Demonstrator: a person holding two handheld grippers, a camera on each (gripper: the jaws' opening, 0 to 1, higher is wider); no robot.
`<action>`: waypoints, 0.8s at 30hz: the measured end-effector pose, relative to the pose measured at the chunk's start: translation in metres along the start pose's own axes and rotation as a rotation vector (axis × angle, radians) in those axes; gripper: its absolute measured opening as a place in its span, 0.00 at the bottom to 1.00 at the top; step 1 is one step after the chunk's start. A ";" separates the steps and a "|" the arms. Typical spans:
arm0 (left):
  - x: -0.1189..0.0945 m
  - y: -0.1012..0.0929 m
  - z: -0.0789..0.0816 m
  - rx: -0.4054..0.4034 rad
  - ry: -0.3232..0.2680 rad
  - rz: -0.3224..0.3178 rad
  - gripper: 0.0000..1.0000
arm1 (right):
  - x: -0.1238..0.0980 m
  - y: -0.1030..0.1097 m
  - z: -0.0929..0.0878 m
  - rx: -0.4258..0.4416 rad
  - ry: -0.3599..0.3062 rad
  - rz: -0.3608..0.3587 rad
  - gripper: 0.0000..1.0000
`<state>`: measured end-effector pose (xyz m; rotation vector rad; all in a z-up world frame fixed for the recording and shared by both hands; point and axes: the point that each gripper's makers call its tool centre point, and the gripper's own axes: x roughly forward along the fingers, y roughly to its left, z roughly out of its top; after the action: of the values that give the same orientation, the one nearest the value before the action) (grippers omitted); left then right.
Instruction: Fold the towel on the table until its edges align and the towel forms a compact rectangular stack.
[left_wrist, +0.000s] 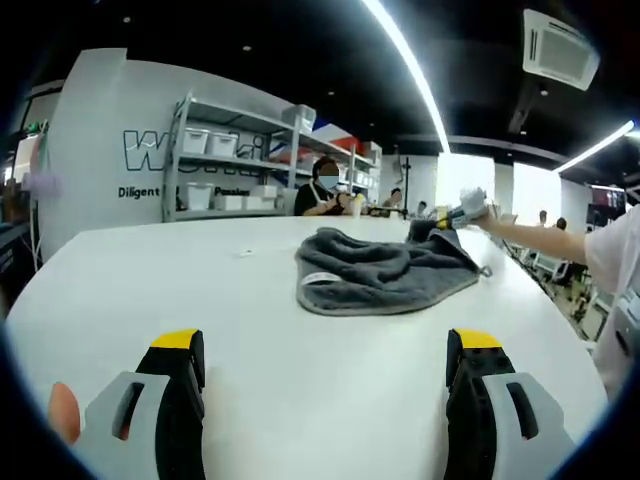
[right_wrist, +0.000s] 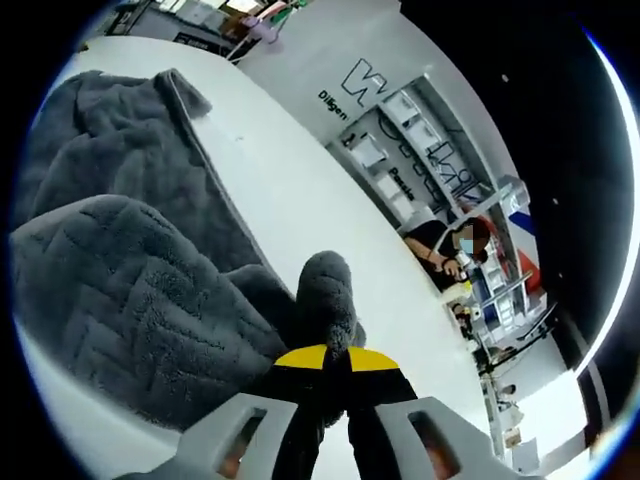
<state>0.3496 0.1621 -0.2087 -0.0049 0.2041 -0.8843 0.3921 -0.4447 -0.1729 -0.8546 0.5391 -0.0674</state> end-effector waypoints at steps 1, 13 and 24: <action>0.000 0.000 0.000 0.000 0.000 0.000 0.99 | 0.001 0.000 -0.002 0.001 0.003 0.000 0.01; 0.000 -0.001 -0.001 -0.001 0.000 0.000 0.99 | 0.003 0.003 -0.013 0.015 0.012 0.008 0.01; 0.000 -0.001 -0.001 -0.002 0.000 0.000 0.99 | 0.002 0.002 -0.015 0.041 0.001 0.014 0.02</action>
<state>0.3484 0.1618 -0.2094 -0.0072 0.2050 -0.8841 0.3865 -0.4544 -0.1825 -0.8107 0.5425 -0.0657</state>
